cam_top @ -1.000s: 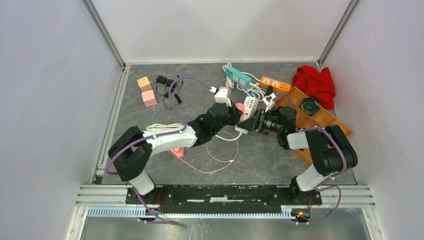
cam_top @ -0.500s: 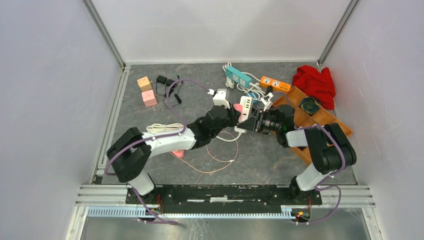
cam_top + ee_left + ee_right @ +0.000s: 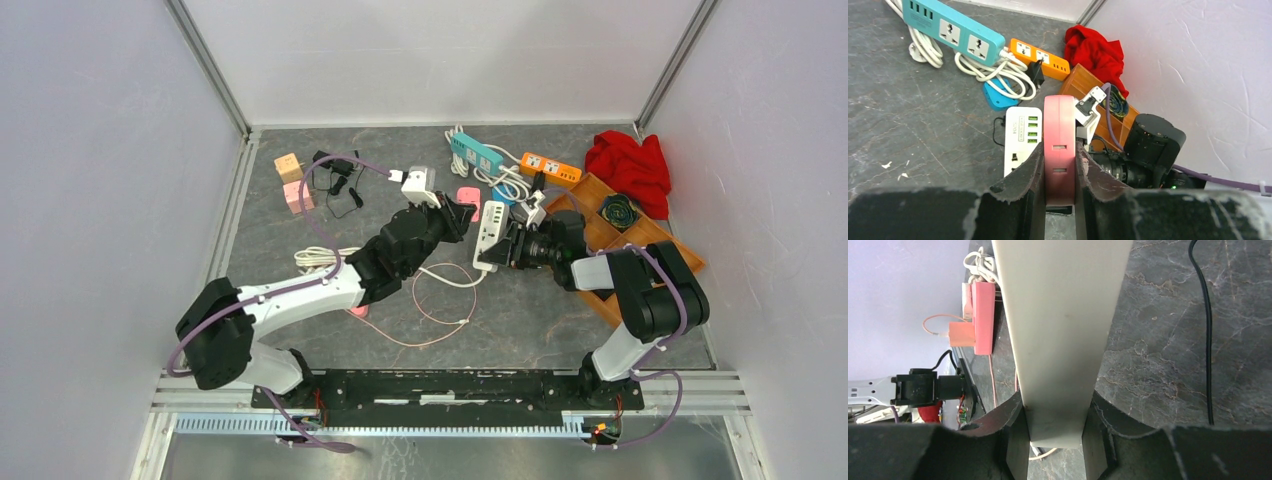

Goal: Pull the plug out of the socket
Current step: Remove the plug from the socket, then place the plug at the center of the board.

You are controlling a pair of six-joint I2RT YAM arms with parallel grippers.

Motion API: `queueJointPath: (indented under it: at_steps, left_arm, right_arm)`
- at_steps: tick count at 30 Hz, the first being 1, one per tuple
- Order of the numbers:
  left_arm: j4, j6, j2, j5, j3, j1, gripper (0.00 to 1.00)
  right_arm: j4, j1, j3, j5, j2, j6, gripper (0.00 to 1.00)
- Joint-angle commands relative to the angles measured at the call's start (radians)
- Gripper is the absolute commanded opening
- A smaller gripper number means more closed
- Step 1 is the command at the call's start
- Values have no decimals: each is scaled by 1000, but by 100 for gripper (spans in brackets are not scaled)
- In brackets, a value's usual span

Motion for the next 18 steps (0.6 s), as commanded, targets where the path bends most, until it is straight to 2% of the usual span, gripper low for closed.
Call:
queueJointPath:
  at_steps: [1, 4, 7, 14, 18]
  left_arm:
    - [-30, 118, -67, -60, -6, -2, 2]
    - [-106, 227, -114, -51, -1, 17, 2]
    - [-217, 300, -159, 30, 22, 80, 2]
    - [-445, 334, -233, 349, 114, 424, 2]
    - [-571, 401, -196, 381, 203, 528, 2]
  right_arm:
    - [-16, -3, 47, 17, -7, -75, 3]
    - [-86, -2, 69, 40, -9, -142, 6]
    - [-120, -1, 82, 54, -11, -186, 10]
    - [-187, 2, 111, 65, -5, -246, 18]
    - [-208, 11, 123, 62, -1, -270, 24]
